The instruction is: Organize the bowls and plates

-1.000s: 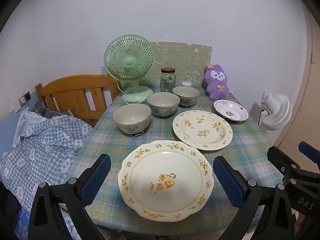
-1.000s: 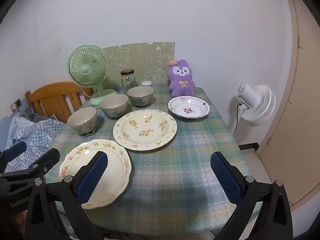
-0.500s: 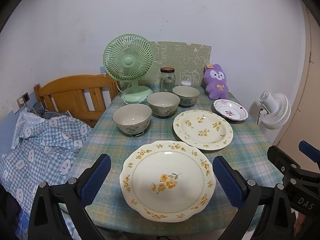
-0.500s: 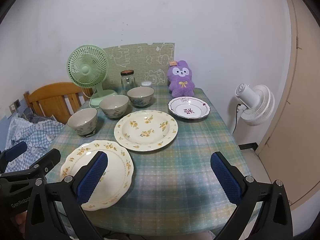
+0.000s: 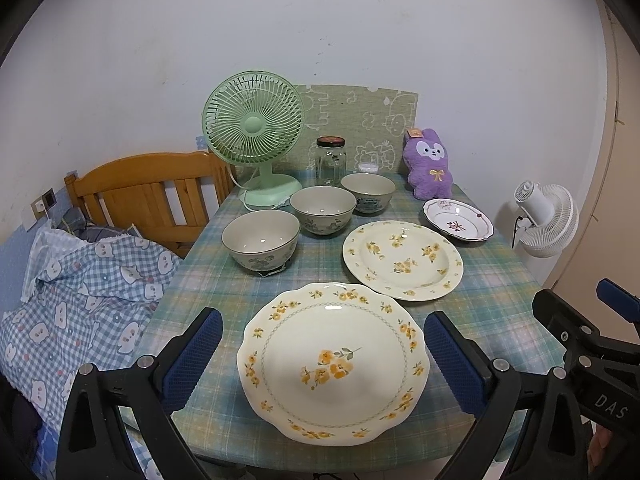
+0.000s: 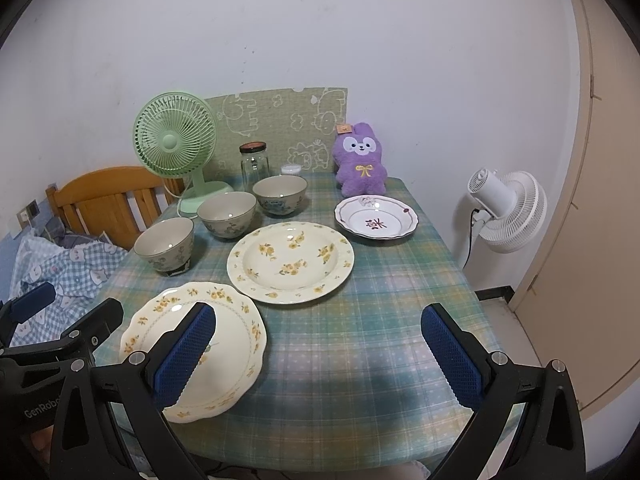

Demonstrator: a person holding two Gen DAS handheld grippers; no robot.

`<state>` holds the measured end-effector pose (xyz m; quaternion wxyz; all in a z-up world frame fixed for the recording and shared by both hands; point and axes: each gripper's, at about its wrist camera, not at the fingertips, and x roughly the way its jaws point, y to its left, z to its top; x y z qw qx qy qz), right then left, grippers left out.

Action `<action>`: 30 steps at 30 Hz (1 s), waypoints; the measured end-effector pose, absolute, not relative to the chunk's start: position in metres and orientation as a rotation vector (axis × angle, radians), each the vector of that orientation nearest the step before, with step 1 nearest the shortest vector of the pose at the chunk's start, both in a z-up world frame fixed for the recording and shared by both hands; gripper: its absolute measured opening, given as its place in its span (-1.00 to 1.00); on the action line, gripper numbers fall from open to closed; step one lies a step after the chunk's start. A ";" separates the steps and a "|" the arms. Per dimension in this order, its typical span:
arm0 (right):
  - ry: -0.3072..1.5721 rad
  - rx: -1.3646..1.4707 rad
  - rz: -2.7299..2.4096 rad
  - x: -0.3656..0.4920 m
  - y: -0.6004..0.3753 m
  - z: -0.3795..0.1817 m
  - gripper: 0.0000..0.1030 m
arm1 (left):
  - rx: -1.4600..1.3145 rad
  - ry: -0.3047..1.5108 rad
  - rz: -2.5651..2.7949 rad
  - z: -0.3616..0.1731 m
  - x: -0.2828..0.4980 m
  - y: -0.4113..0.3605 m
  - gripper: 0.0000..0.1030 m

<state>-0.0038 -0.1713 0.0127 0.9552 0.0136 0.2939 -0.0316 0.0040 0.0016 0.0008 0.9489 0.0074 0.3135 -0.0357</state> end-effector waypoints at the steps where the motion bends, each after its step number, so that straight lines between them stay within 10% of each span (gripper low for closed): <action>1: 0.597 0.029 -0.063 -0.003 -0.172 0.013 1.00 | 0.015 0.637 -0.072 0.001 0.004 0.002 0.96; 30: 0.594 0.019 -0.052 -0.004 -0.170 0.012 1.00 | 0.013 0.636 -0.069 0.002 0.003 0.003 0.90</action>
